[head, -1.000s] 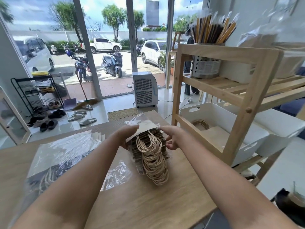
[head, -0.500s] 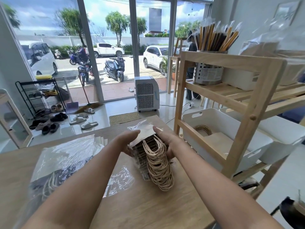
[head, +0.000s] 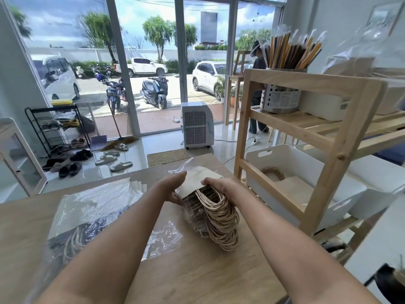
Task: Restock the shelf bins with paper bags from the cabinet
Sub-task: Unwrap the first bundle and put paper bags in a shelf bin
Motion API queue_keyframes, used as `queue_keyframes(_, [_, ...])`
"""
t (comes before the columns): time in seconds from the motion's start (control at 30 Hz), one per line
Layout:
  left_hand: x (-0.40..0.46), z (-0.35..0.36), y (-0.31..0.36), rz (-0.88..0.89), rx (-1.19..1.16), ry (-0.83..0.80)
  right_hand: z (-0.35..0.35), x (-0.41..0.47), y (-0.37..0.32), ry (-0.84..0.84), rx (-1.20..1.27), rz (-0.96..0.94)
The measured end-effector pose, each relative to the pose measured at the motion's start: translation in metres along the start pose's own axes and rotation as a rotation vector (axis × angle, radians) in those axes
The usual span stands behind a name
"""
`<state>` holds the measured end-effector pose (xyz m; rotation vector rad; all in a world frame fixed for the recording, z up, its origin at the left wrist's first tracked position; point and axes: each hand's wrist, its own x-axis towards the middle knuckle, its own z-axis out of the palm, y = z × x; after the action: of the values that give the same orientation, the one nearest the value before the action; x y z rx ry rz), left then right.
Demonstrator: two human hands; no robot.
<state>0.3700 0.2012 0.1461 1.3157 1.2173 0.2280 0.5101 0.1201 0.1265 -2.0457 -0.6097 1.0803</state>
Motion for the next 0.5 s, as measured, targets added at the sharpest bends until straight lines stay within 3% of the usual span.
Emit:
queue_keyframes(0.2, [0.001, 0.007, 0.001, 0.016, -0.005, 0.046, -0.014, -0.029, 0.001, -0.161, -0.089, 0.085])
queue_keyframes(0.5, [-0.006, 0.012, 0.006, 0.002, 0.06, 0.074, -0.005, -0.019, 0.019, -0.072, 0.326, -0.013])
